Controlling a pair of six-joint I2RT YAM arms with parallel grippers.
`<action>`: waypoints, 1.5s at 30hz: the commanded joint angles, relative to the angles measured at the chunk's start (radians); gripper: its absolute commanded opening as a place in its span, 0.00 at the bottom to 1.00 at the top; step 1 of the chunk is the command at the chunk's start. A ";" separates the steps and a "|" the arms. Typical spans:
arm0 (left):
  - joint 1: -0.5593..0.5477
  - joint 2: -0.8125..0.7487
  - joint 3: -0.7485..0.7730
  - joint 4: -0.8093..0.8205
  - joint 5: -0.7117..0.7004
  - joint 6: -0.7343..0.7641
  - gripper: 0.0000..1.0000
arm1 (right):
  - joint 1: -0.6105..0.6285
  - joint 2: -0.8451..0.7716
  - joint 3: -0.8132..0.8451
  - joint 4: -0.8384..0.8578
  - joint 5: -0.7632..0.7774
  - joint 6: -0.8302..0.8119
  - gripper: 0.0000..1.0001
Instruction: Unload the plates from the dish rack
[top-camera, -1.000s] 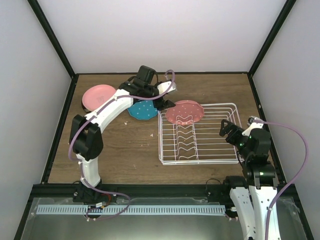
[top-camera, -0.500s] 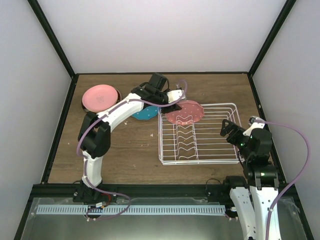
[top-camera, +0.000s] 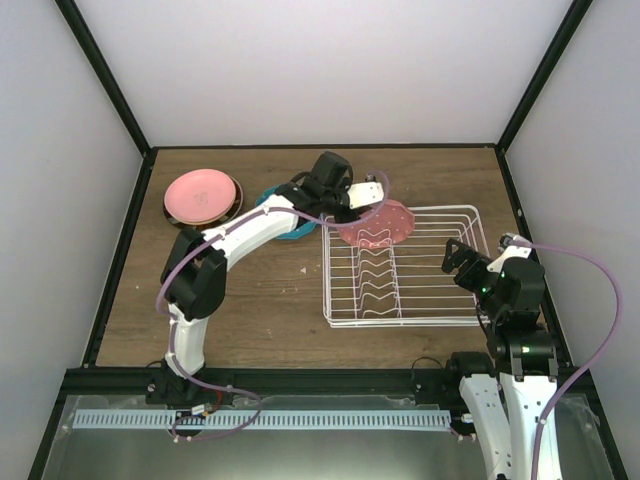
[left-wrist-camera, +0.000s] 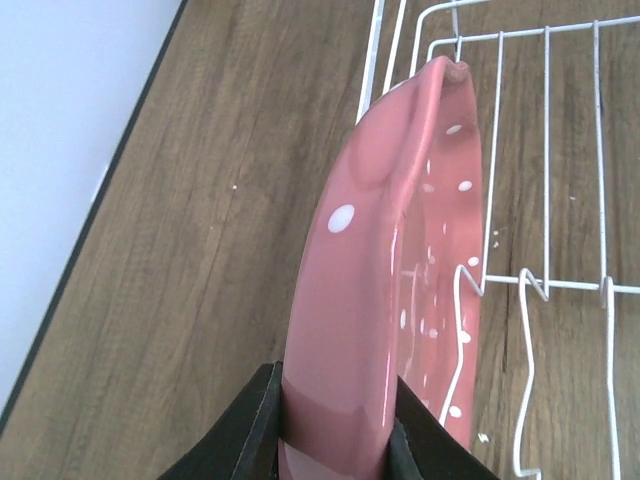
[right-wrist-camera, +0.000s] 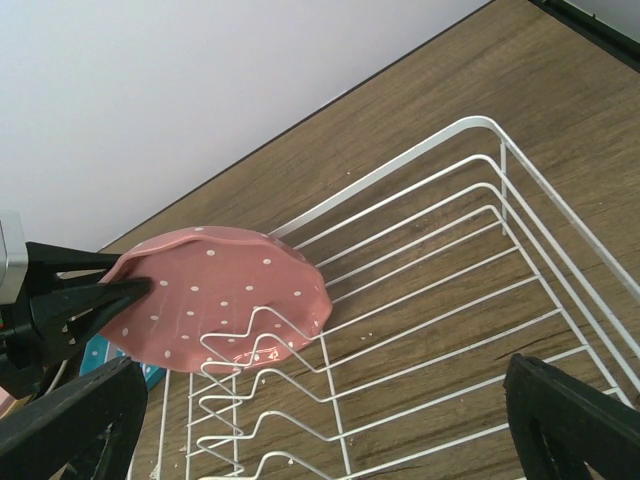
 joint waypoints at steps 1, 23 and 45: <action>-0.061 -0.028 -0.010 0.079 -0.091 -0.023 0.04 | 0.010 -0.006 0.035 -0.008 0.010 -0.015 1.00; -0.122 -0.193 -0.038 0.283 -0.218 0.071 0.04 | 0.010 -0.010 0.024 -0.004 -0.003 -0.017 1.00; 0.226 -0.421 -0.087 0.501 -0.513 -0.701 0.04 | 0.010 -0.013 0.013 0.000 -0.010 -0.015 1.00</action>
